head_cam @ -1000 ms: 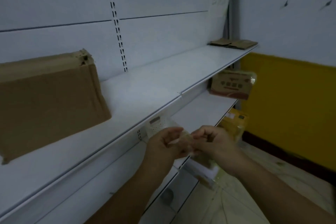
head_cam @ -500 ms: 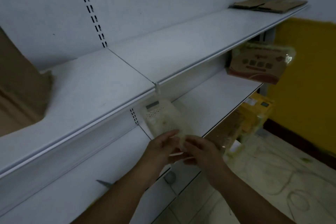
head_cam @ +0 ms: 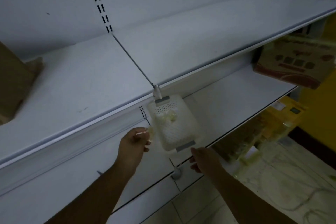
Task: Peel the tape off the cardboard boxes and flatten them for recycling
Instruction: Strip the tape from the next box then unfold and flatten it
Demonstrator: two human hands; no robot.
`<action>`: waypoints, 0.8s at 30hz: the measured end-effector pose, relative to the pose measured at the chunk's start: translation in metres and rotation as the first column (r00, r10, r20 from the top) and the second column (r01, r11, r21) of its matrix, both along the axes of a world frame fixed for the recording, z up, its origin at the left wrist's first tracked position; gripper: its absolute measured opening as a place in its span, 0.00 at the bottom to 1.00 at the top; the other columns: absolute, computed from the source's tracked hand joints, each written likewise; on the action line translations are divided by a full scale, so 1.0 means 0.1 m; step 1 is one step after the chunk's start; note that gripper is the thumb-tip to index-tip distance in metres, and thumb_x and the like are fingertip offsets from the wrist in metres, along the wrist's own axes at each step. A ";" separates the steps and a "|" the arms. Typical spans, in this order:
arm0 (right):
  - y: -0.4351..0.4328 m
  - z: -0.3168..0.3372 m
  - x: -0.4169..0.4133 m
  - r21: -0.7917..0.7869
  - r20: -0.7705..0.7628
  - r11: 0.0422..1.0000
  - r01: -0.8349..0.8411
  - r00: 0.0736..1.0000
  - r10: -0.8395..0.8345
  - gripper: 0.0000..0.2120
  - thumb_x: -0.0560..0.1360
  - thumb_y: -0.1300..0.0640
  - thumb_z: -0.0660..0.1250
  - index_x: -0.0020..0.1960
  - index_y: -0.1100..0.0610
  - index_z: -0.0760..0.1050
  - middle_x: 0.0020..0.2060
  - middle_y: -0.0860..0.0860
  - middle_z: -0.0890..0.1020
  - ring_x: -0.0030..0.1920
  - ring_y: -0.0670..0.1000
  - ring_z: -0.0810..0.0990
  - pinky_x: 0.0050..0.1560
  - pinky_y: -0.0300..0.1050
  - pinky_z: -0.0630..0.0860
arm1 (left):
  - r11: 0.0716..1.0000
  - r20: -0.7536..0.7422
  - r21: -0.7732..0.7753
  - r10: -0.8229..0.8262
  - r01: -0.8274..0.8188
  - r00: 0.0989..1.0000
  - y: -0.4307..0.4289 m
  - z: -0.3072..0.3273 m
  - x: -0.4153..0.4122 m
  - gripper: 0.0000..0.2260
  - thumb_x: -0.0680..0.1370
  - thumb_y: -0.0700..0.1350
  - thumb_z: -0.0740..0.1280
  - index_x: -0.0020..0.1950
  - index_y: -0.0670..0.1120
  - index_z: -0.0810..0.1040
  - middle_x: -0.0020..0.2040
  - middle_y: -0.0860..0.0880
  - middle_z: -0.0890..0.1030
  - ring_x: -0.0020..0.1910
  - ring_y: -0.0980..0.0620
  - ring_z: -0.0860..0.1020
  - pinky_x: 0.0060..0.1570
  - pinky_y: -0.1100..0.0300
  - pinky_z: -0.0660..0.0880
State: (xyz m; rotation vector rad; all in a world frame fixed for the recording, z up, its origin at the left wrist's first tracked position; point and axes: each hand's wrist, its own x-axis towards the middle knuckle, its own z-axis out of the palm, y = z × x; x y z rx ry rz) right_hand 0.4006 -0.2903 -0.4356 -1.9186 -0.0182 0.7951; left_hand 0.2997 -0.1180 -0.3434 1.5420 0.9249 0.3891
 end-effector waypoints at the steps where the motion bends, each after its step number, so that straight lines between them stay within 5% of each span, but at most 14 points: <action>1: 0.06 -0.04 0.03 -0.112 0.111 0.991 -0.069 0.991 0.081 0.13 0.79 0.50 0.60 0.42 0.58 0.73 0.36 0.53 0.80 0.35 0.52 0.79 0.37 0.47 0.76 | 1.000 0.001 -0.004 0.012 -0.012 1.000 0.03 -0.01 0.03 0.05 0.77 0.35 0.65 0.46 0.44 0.78 0.40 0.44 0.80 0.38 0.49 0.78 0.36 0.60 0.77; 3: 0.18 -0.08 0.06 -0.316 0.378 0.939 -0.137 0.889 0.257 0.08 0.78 0.51 0.61 0.45 0.55 0.71 0.39 0.51 0.77 0.41 0.52 0.78 0.42 0.46 0.74 | 1.000 0.009 -0.010 0.018 -0.018 1.000 0.08 -0.06 0.07 0.05 0.76 0.33 0.65 0.45 0.43 0.77 0.39 0.44 0.79 0.39 0.48 0.78 0.37 0.60 0.78; 6: 0.27 -0.13 0.12 -0.355 0.619 0.890 -0.286 0.641 0.453 0.08 0.76 0.52 0.63 0.50 0.56 0.74 0.49 0.51 0.75 0.47 0.52 0.76 0.45 0.45 0.75 | 0.999 0.005 -0.016 0.028 -0.027 1.000 0.15 -0.15 0.08 0.07 0.76 0.32 0.65 0.44 0.43 0.76 0.41 0.43 0.79 0.39 0.47 0.78 0.39 0.60 0.79; 10: 0.28 -0.16 0.32 -0.599 0.563 0.628 -0.497 0.297 0.771 0.23 0.74 0.38 0.55 0.56 0.52 0.78 0.55 0.49 0.79 0.56 0.53 0.75 0.49 0.46 0.74 | 1.000 -0.005 -0.003 0.025 -0.025 1.000 0.21 -0.22 0.13 0.08 0.75 0.32 0.66 0.46 0.44 0.73 0.43 0.38 0.78 0.37 0.47 0.77 0.44 0.53 0.78; 13: 0.28 -0.07 0.46 -0.765 0.395 0.401 -0.504 0.124 0.910 0.14 0.80 0.50 0.57 0.59 0.54 0.75 0.57 0.52 0.78 0.59 0.53 0.73 0.54 0.44 0.70 | 0.999 -0.036 -0.011 -0.044 0.043 0.998 0.23 -0.21 0.24 0.19 0.72 0.31 0.70 0.55 0.48 0.67 0.40 0.40 0.79 0.37 0.48 0.78 0.45 0.54 0.78; 19: -0.09 -0.02 0.88 -0.810 0.278 0.300 -0.503 0.121 0.953 0.12 0.74 0.65 0.63 0.56 0.58 0.76 0.56 0.54 0.76 0.60 0.53 0.70 0.55 0.42 0.69 | 0.985 0.005 0.092 -0.150 0.149 0.989 0.18 -0.26 0.49 0.09 0.74 0.31 0.68 0.44 0.45 0.76 0.44 0.49 0.77 0.34 0.58 0.77 0.43 0.64 0.77; 21: -0.17 -0.03 1.14 -0.807 0.282 0.344 -0.480 0.198 0.939 0.12 0.73 0.63 0.66 0.56 0.57 0.77 0.59 0.52 0.75 0.59 0.51 0.71 0.55 0.40 0.70 | 0.974 -0.011 0.211 -0.080 0.080 0.997 0.18 -0.30 0.50 0.09 0.72 0.37 0.72 0.41 0.49 0.77 0.43 0.50 0.80 0.39 0.55 0.79 0.48 0.59 0.77; 24: -0.20 -0.05 1.40 -0.720 0.391 0.547 -0.427 0.401 0.828 0.15 0.76 0.64 0.62 0.62 0.57 0.76 0.66 0.53 0.72 0.66 0.52 0.69 0.67 0.40 0.63 | 0.968 -0.029 0.243 -0.060 0.065 0.998 0.18 -0.31 0.47 0.07 0.72 0.40 0.73 0.40 0.48 0.77 0.43 0.44 0.82 0.34 0.52 0.78 0.35 0.60 0.77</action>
